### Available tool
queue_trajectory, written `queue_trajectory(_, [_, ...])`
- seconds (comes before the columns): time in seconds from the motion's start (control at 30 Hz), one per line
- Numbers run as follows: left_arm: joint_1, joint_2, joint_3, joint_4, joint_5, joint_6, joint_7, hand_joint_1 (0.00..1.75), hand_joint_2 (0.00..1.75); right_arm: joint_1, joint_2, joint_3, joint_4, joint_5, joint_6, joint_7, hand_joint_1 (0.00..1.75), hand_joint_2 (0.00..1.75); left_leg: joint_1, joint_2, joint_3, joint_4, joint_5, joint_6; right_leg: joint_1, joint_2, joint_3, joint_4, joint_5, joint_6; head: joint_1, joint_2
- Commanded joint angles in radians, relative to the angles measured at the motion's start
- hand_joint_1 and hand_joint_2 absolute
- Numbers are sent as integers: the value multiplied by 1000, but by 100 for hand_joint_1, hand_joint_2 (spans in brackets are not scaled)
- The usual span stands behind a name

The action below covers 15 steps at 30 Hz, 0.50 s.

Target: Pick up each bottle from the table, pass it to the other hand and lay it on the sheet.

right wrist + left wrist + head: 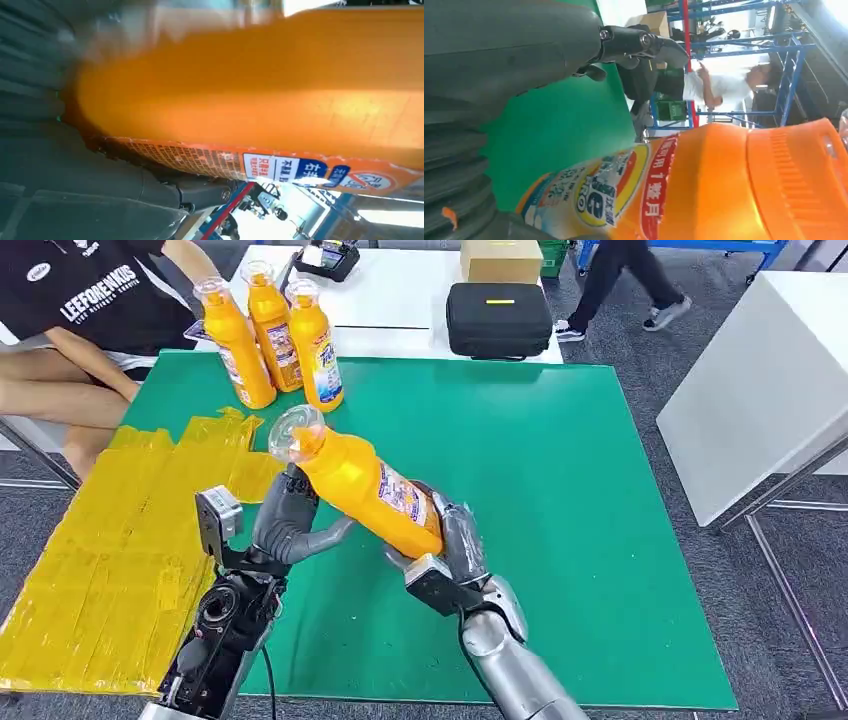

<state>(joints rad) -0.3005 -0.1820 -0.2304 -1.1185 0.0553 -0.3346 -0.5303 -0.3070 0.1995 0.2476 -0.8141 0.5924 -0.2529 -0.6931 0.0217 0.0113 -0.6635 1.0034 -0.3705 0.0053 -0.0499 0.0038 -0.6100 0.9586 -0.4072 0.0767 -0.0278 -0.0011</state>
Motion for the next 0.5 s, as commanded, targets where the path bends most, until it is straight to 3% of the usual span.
queue_trajectory(0.03, [-54,16,-24,69,2,0,2,0,175,-42,9,46,102,14,9,1,175,175,0,-1,5,0,-2,0,1,-1,5,0,-2,-5,0,0])
queue_trajectory(0.5, [-45,13,-28,62,-1,2,-5,0,175,-68,23,44,167,15,24,1,175,175,0,-1,4,0,-2,0,1,-1,4,0,-2,-5,0,0])
